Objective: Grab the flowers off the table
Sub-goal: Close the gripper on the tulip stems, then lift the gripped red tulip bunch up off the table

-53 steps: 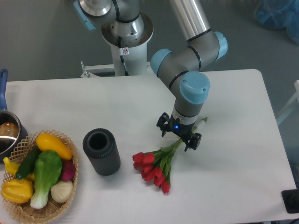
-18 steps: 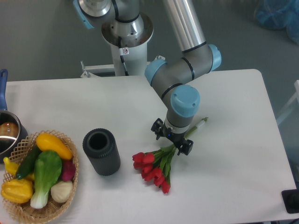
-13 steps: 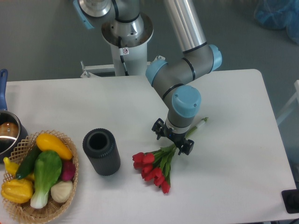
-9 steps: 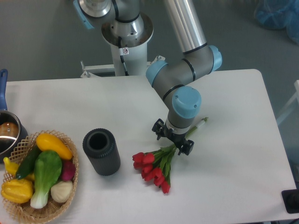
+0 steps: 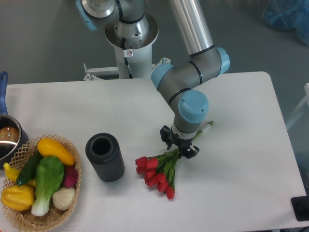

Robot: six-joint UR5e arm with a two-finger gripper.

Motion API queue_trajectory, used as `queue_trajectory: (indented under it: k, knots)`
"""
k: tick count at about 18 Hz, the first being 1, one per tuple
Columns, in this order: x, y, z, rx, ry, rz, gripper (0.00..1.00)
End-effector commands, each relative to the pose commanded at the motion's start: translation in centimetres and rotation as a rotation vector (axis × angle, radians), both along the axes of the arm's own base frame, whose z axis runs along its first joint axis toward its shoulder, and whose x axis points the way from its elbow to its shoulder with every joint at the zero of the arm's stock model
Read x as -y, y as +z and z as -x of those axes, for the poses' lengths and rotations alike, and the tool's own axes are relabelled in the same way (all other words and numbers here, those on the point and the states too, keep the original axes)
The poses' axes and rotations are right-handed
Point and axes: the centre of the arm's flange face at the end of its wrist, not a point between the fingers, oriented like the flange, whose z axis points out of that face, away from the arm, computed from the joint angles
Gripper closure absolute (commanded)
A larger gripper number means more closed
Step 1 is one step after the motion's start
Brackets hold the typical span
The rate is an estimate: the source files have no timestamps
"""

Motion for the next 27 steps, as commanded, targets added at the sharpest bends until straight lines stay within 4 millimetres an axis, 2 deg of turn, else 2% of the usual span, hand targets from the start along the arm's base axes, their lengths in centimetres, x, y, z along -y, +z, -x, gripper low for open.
queue_trajectory:
  k: [1, 5, 9, 17, 21, 27]
  knots:
    - [0.0, 0.0, 0.0, 0.000, 0.000, 0.000, 0.63]
    - [0.2, 0.4, 0.5, -0.004, 0.008, -0.005, 0.65]
    - [0.2, 0.7, 0.7, -0.012, 0.011, -0.007, 0.74]
    - [-0.2, 3.3, 2.5, -0.052, 0.020, -0.043, 0.75]
    - [-0.7, 7.8, 3.2, -0.095, 0.024, -0.124, 0.75]
    - [-1.6, 17.3, 5.5, -0.094, 0.094, -0.409, 0.75]
